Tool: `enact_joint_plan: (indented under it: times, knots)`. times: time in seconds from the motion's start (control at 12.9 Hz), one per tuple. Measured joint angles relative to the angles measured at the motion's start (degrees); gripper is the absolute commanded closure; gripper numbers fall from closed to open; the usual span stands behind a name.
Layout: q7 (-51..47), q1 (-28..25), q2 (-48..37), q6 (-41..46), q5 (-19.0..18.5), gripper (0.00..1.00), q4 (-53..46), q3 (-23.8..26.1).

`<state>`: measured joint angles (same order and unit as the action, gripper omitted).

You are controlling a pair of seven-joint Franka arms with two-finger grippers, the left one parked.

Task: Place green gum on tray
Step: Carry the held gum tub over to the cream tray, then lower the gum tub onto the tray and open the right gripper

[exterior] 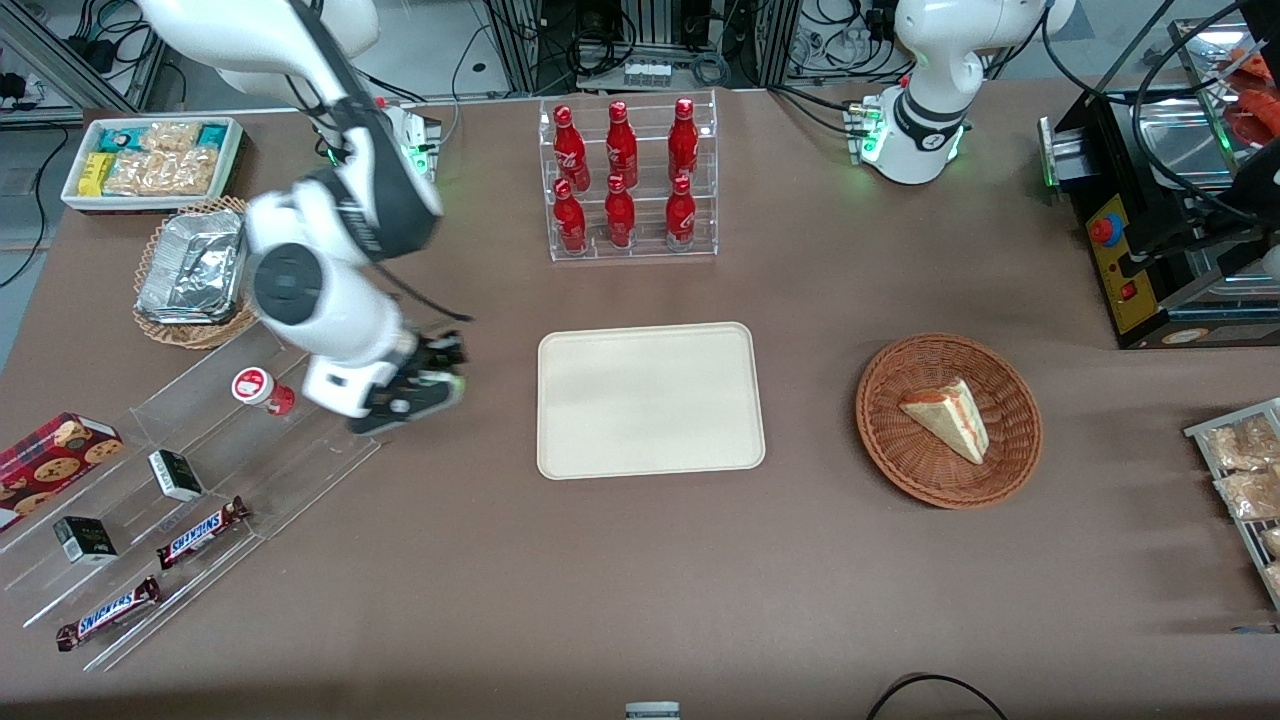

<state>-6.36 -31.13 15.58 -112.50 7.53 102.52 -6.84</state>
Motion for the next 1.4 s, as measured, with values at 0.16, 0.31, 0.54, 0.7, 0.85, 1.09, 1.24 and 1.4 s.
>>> enact_joint_plan:
  times: [0.16, 0.31, 0.54, 0.7, 0.85, 1.09, 1.24, 1.4]
  knots:
    - [-6.62, -4.35, 4.36, -3.14, 2.66, 1.00, -3.06, -0.01]
    - [-14.23, -8.77, 8.19, -7.58, 2.97, 1.00, -4.90, -0.01]
    - [-23.70, -13.96, 13.95, -13.44, 2.97, 1.00, -7.86, -0.05]
    - [-28.25, -16.18, 17.15, -17.34, 2.97, 1.00, -8.80, -0.10]
    - [-30.46, -17.45, 19.75, -20.91, 2.97, 1.00, -9.14, -0.14]
    - [-31.83, -18.09, 22.37, -23.76, 2.97, 1.00, -9.49, -0.20]
    - [-32.10, -18.19, 23.04, -24.14, 2.97, 0.00, -9.67, -0.23]
    - [-32.13, -18.19, 23.20, -24.16, 2.83, 0.00, -9.78, -0.33]
